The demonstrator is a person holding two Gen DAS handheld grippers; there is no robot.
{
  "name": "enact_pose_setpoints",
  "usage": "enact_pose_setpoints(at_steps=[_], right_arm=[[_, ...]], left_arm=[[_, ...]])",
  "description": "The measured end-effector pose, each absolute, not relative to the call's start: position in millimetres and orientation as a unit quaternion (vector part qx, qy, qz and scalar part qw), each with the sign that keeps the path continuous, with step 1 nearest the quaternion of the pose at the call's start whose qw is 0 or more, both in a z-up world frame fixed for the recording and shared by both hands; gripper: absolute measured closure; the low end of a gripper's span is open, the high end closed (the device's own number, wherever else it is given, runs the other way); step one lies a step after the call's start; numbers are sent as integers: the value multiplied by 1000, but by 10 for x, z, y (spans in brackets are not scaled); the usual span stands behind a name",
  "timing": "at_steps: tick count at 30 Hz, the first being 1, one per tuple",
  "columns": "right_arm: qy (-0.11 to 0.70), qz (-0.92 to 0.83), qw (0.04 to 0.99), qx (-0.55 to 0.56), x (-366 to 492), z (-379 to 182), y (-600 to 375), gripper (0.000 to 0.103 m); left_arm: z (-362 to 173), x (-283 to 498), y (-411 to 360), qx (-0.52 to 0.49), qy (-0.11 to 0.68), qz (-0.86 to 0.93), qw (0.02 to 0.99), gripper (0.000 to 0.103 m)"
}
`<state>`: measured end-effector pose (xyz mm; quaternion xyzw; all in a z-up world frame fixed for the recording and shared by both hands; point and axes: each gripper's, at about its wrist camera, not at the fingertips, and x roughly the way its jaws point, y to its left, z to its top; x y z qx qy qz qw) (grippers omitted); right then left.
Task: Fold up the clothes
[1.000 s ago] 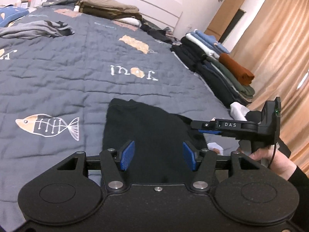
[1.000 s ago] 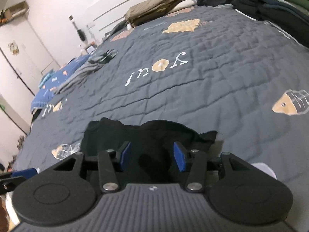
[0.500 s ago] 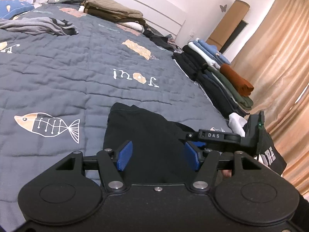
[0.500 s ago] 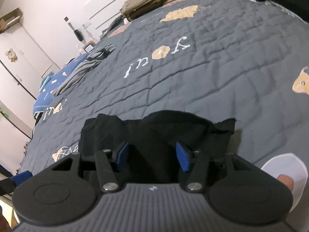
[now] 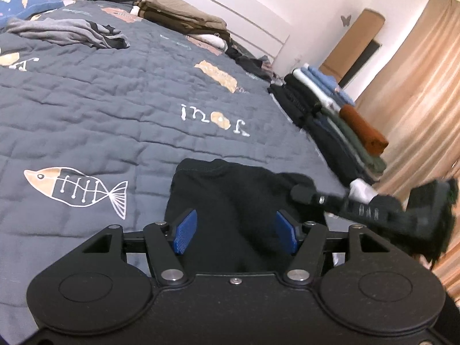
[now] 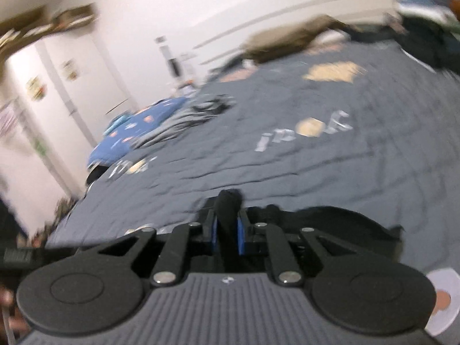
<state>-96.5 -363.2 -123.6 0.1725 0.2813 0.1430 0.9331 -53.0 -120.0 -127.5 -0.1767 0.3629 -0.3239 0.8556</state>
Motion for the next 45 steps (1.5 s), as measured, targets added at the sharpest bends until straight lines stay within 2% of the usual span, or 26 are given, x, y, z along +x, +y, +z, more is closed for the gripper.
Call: enact_pose_setpoints(at_steps=[2,6,12,13,14,15,16,20,23,26,30,32,36,39,40,41,42,45], right_arm=[[278,178,935,129,-1022,-1212,-3435,90],[292,227,928,47,-1113,-1280,-3076,90],[312,249,916,-30,-1172,-1402,-2750,88],[311,251,916,-36,-1185,-1396,-2724,86],[314,255,914,-37,-1195,-1372,-2738,86],[317,259,911,-38,-1205,-1347,-2752,85],[321,263,909,-38,-1215,-1322,-2766,84],[340,282,897,13,-1199,-1122,-3169,77],[316,213,919,102,-1170,-1085,-3708,69],[305,114,934,149,-1076,-1210,-4094,68],[335,93,916,200,-898,-1489,-4242,68],[348,116,906,211,-854,-1574,-4182,67],[372,135,907,145,-868,-1624,-3949,62],[373,141,905,147,-878,-1685,-3918,63],[370,135,907,152,-870,-1698,-3914,64],[367,129,908,157,-861,-1710,-3910,75],[365,123,907,169,-858,-1701,-3931,95],[358,105,905,206,-851,-1672,-3994,99]], left_arm=[[-1286,-514,-1187,-189,366,-326,851,34],[-1331,-480,-1192,-212,377,-330,839,33],[-1461,-463,-1344,-193,396,-322,838,33],[-1486,-466,-1370,-188,398,-319,839,39],[-1512,-468,-1396,-182,401,-317,840,63],[-1542,-463,-1404,-182,406,-317,837,80],[-1572,-457,-1407,-183,413,-317,834,92],[-1599,-462,-1401,-179,415,-315,835,92],[-1555,-475,-1384,-186,408,-319,835,92],[-1542,-481,-1390,-188,407,-321,834,92],[-1541,-483,-1402,-185,408,-321,835,92],[-1547,-475,-1397,-186,409,-321,834,92],[-1554,-465,-1386,-187,410,-321,833,92],[-1559,-464,-1382,-187,409,-322,833,92],[-1560,-464,-1382,-187,409,-323,833,92],[-1562,-465,-1382,-187,409,-323,833,92],[-1563,-466,-1383,-186,408,-324,833,92],[-1561,-471,-1379,-184,406,-325,834,92]])
